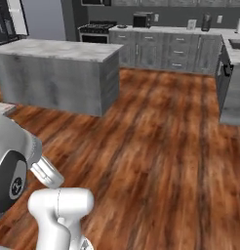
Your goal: Place the cold items (tomato and lemon wedge) from the fridge in one tupperware on the dining counter. Place the warm items (hot dog and kebab skewer) in the stove area in another tupperware.
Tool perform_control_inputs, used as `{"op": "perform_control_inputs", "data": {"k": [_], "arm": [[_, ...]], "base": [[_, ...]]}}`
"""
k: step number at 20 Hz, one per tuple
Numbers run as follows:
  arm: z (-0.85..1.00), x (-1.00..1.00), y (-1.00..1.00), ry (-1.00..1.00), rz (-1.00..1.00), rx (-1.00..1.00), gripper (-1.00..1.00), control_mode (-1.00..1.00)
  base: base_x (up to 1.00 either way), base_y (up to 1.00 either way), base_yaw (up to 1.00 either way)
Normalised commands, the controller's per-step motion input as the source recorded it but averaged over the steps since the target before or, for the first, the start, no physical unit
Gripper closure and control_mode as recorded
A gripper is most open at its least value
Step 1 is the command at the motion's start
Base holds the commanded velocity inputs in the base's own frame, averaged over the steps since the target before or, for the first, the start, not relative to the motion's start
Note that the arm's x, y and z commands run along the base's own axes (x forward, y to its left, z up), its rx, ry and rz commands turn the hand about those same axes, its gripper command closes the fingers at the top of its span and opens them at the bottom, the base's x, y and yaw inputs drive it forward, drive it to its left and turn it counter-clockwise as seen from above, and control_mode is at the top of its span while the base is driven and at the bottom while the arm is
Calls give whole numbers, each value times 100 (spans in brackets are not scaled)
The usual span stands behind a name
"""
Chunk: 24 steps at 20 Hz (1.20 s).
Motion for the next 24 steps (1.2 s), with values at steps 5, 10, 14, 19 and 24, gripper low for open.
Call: {"op": "perform_control_inputs", "data": {"k": [5,10,14,19,24], "arm": [[0,0,0,0,0,0,-100,100],[0,0,0,0,0,0,-100,100],[0,0,0,0,0,0,-100,100],[0,0,0,0,0,0,-100,100],[0,0,0,0,0,0,-100,100]], "base": [[100,-16,-24],[100,-3,-18],[100,0,-3],[100,0,0],[100,-7,3]]}}
